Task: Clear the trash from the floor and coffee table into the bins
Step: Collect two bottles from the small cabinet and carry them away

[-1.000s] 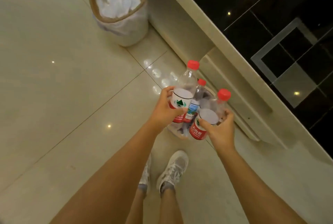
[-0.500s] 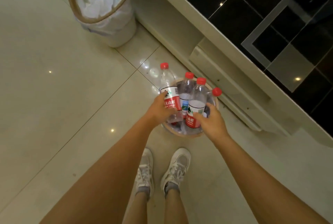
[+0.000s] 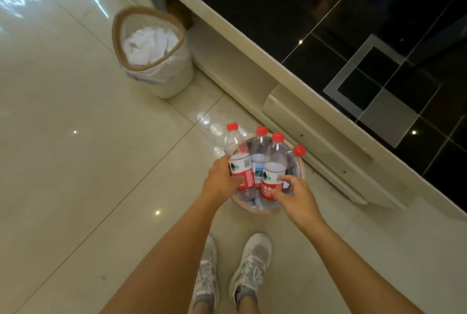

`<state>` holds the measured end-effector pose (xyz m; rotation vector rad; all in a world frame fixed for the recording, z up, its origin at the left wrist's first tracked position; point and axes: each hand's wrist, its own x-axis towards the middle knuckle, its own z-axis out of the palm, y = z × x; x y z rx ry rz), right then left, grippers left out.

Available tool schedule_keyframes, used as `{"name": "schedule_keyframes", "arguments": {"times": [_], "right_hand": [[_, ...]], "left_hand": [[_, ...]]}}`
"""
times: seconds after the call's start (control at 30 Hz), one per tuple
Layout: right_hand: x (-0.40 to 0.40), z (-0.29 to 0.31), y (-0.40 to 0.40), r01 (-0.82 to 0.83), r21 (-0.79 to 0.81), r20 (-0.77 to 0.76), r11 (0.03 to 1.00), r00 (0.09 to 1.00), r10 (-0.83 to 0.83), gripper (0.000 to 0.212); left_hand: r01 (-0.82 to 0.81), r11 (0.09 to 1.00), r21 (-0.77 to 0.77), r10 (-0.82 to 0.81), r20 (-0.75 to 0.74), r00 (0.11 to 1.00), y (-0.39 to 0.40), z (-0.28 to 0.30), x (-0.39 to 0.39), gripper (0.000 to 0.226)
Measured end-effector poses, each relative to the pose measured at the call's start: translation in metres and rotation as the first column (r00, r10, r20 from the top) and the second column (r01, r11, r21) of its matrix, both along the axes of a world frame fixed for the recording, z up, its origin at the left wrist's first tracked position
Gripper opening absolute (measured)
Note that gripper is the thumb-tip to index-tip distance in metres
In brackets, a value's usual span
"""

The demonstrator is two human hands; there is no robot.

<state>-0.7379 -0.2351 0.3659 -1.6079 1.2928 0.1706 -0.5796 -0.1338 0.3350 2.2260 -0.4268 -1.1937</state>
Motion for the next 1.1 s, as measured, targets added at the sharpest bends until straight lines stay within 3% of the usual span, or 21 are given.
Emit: {"name": "schedule_keyframes", "arguments": {"times": [0.1, 0.23, 0.4, 0.53, 0.8, 0.9, 1.0, 1.1], "right_hand": [[0.003, 0.0, 0.018, -0.072, -0.029, 0.015, 0.997, 0.997, 0.073, 0.022], [0.023, 0.006, 0.029, -0.293, -0.102, -0.031, 0.951, 0.956, 0.291, 0.044], [0.065, 0.009, 0.049, -0.419, -0.196, -0.089, 0.887, 0.908, 0.409, 0.041], [0.097, -0.007, 0.077, -0.495, -0.18, -0.18, 0.85, 0.866, 0.466, 0.063], [0.161, -0.053, 0.093, -0.433, -0.206, -0.39, 0.878, 0.859, 0.332, 0.07], [0.182, -0.071, 0.095, -0.394, -0.188, -0.492, 0.9, 0.831, 0.261, 0.075], [0.201, -0.089, 0.096, -0.269, -0.199, -0.556, 0.942, 0.823, 0.117, 0.075], [0.216, -0.106, 0.091, -0.177, -0.217, -0.57, 0.96, 0.821, 0.022, 0.072]], "left_hand": [[0.132, 0.991, 0.006, -0.132, 0.027, 0.991, 0.016, 0.002, -0.007, 0.055], [0.327, 0.939, 0.108, -0.336, 0.078, 0.939, 0.025, 0.01, 0.016, 0.061], [0.371, 0.906, 0.204, -0.403, 0.143, 0.904, 0.02, 0.021, 0.068, 0.069], [0.478, 0.845, 0.239, -0.528, 0.241, 0.814, 0.009, 0.022, 0.125, 0.071], [0.704, 0.656, 0.273, -0.755, 0.259, 0.603, -0.01, -0.023, 0.221, 0.078], [0.771, 0.578, 0.268, -0.805, 0.344, 0.484, -0.011, -0.041, 0.252, 0.081], [0.779, 0.532, 0.333, -0.811, 0.465, 0.355, -0.011, -0.059, 0.293, 0.084], [0.702, 0.543, 0.461, -0.792, 0.559, 0.246, -0.014, -0.075, 0.337, 0.086]]}}
